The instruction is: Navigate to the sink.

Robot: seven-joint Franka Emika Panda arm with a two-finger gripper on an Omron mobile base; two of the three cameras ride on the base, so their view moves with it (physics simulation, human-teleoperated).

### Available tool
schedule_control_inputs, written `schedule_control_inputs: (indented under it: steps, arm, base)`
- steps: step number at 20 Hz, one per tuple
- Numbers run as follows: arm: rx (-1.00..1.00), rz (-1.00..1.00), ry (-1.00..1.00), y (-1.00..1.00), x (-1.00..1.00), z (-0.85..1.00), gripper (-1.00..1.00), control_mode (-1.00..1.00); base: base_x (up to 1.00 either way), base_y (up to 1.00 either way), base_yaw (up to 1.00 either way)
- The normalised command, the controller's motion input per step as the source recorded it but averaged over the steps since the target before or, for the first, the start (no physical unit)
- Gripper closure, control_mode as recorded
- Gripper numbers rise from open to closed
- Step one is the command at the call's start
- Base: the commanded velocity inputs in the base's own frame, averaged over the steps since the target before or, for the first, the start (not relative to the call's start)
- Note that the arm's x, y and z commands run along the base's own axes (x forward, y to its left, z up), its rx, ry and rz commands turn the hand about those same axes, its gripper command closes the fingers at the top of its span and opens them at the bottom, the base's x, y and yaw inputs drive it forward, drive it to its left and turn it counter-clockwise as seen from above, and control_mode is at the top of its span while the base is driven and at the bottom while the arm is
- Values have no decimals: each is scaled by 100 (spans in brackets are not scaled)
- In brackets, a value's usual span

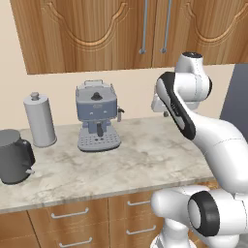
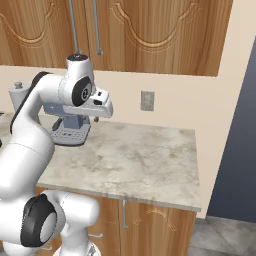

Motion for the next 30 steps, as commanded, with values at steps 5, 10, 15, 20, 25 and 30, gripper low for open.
schedule_control_inputs:
  steps: [5, 10, 15, 20, 25, 30]
  arm:
    - [0, 0, 0, 0, 0, 0, -100, 100]
    - [0, 0, 0, 0, 0, 0, -100, 100]
    - [0, 0, 0, 0, 0, 0, -100, 100]
    - [0, 0, 0, 0, 0, 0, -100, 100]
    - [0, 0, 0, 0, 0, 0, -100, 100]
    - [0, 0, 0, 0, 0, 0, -100, 100]
  base:
    - [-3, 0, 0]
    - [-62, 0, 0]
    - [-14, 0, 0]
    - [0, 0, 10]
    - [0, 21, 37]
    - [-6, 42, 51]
